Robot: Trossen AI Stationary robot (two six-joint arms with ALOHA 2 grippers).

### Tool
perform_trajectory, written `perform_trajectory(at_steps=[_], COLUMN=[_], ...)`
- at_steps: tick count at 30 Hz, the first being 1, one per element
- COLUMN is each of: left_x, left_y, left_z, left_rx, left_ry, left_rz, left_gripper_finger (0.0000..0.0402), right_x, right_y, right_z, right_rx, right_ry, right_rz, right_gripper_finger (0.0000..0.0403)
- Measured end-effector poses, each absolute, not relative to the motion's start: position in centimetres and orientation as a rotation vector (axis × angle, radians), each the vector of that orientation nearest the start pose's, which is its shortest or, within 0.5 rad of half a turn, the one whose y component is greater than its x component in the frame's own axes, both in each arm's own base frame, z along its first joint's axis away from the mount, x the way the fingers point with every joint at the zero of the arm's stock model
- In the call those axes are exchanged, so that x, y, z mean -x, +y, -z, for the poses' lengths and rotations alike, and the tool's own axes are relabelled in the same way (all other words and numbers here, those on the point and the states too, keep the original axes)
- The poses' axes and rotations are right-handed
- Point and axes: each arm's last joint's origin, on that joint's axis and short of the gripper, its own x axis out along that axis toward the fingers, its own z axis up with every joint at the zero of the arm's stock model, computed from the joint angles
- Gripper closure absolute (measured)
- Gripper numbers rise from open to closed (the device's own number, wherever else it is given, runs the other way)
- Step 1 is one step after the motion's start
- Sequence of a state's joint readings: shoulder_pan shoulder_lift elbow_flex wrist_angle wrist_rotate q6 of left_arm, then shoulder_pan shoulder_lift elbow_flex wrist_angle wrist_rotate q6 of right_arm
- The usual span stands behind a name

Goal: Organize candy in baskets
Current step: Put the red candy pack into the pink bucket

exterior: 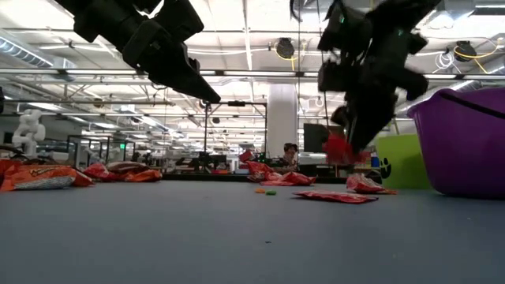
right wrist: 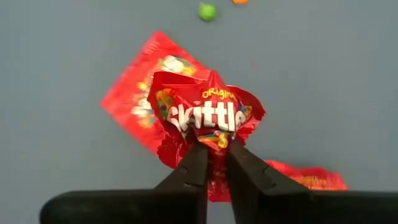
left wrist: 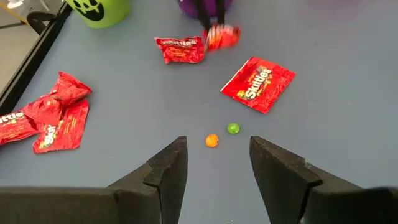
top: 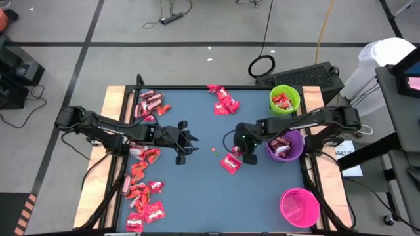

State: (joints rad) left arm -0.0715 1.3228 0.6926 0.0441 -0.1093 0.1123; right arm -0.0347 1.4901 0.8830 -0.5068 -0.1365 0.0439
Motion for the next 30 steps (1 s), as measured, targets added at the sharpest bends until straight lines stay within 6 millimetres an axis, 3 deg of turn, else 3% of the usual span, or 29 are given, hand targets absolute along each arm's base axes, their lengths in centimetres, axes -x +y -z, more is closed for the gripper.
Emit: perform_trajectory(at_steps=[8,14,30], left_x=[-26.8,-26.8,-26.8], left_y=[-1.6,-1.6,-1.6], left_z=[-21.0,-21.0,-21.0], left_rx=[-0.162,-0.204,-0.219], left_ry=[0.585,0.584,0.585], left_rz=[-0.004,0.008,0.013], left_gripper_finger=[0.0222,0.0222,0.0222], right_x=[-25.6,-23.5,-15.9], right_y=[2.4,5.0,13.0], right_z=[-24.8,-27.2,-28.7], right_rx=[-0.242,-0.449,-0.97], right_ry=[1.144,1.161,1.407], right_rz=[-0.058,-0.117,0.251], right_gripper_finger=[0.0372,0.0369,0.0369])
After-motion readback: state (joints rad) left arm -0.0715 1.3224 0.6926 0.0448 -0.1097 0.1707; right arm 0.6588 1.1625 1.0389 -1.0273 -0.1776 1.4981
